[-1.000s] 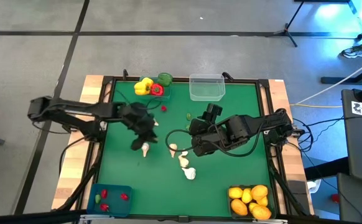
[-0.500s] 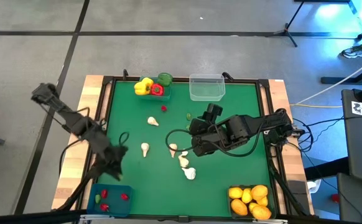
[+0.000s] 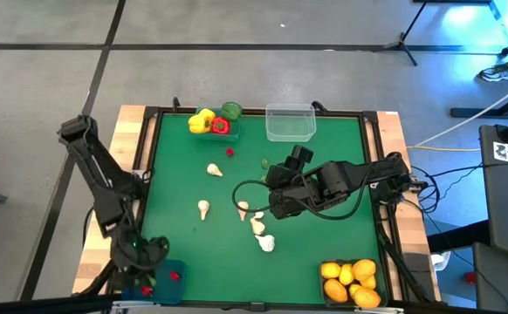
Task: Sort produce into baskets
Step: Put the green chili pepper into the blue bin, then put the red chili into pepper into the blue bin
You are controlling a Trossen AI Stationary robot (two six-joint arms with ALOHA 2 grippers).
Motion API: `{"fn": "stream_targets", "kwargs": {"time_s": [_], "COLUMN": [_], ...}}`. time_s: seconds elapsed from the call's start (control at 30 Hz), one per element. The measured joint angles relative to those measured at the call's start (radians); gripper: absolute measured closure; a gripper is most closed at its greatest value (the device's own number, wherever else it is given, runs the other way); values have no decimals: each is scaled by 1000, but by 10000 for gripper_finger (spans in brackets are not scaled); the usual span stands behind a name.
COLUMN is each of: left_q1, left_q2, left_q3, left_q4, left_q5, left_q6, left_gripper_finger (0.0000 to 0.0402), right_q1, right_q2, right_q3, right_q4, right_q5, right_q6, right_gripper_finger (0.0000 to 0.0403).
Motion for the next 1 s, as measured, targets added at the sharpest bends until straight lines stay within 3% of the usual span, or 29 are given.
{"fn": "stream_targets", "kwargs": {"time_s": [0.27, 0.47, 0.7, 0.87, 1.0], "left_q1": [-47, -46, 28, 133, 240], "left_q2": [179, 213, 156, 42, -79], "left_q3": [0, 0, 0, 0, 0], "left_q4": [8, -34, -95, -128, -196], "left_q5": [0, 7, 90, 133, 132], "left_q6": [-44, -77, -83, -6, 63], "left_gripper_finger": [307, 263, 207, 195, 194], "right_q1": [0, 0, 0, -12, -74], "right_q2": [0, 0, 0, 0, 1], "right_q3": [0, 0, 0, -24, -99], "right_q4": [0, 0, 2, 127, 237], "right_q5": [0, 0, 2, 105, 35], "right_q6": [1, 1, 1, -3, -53], "right_gripper_finger": [172, 172, 172, 172, 172]}}
